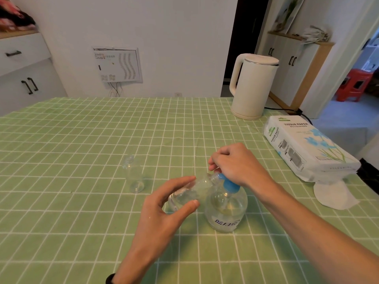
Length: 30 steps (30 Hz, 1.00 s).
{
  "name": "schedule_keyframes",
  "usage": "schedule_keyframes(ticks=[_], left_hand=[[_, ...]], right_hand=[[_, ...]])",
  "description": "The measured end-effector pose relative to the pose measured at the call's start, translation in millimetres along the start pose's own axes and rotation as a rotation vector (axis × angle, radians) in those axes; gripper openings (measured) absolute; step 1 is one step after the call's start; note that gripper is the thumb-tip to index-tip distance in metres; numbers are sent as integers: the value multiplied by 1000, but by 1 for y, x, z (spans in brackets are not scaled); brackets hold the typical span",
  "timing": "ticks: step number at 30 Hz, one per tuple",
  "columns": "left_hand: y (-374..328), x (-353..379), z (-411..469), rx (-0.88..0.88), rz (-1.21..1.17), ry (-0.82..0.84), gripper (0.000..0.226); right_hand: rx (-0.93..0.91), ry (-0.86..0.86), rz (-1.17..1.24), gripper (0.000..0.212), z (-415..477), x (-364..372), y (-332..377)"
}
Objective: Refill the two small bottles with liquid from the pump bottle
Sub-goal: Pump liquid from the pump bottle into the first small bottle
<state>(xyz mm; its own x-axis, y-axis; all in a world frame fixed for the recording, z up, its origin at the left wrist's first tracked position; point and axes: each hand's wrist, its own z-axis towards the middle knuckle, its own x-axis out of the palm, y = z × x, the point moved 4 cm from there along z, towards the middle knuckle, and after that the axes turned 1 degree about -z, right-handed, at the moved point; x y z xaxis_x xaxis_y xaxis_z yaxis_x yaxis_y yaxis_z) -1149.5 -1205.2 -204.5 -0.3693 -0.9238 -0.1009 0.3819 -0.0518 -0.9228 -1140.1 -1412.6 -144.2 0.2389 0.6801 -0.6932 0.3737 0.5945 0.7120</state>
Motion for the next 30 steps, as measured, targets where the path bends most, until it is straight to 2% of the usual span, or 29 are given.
schedule_keyframes(ticks=[13, 21, 30], left_hand=[[-5, -3, 0, 10, -9, -10, 42], [-5, -3, 1, 10, 10, -11, 42], [-3, 0, -1, 1, 33, 0, 43]], right_hand=[[-76, -39, -39, 36, -2, -10, 13], [-15, -44, 9, 27, 1, -5, 4], [-1, -33, 7, 29, -4, -1, 1]])
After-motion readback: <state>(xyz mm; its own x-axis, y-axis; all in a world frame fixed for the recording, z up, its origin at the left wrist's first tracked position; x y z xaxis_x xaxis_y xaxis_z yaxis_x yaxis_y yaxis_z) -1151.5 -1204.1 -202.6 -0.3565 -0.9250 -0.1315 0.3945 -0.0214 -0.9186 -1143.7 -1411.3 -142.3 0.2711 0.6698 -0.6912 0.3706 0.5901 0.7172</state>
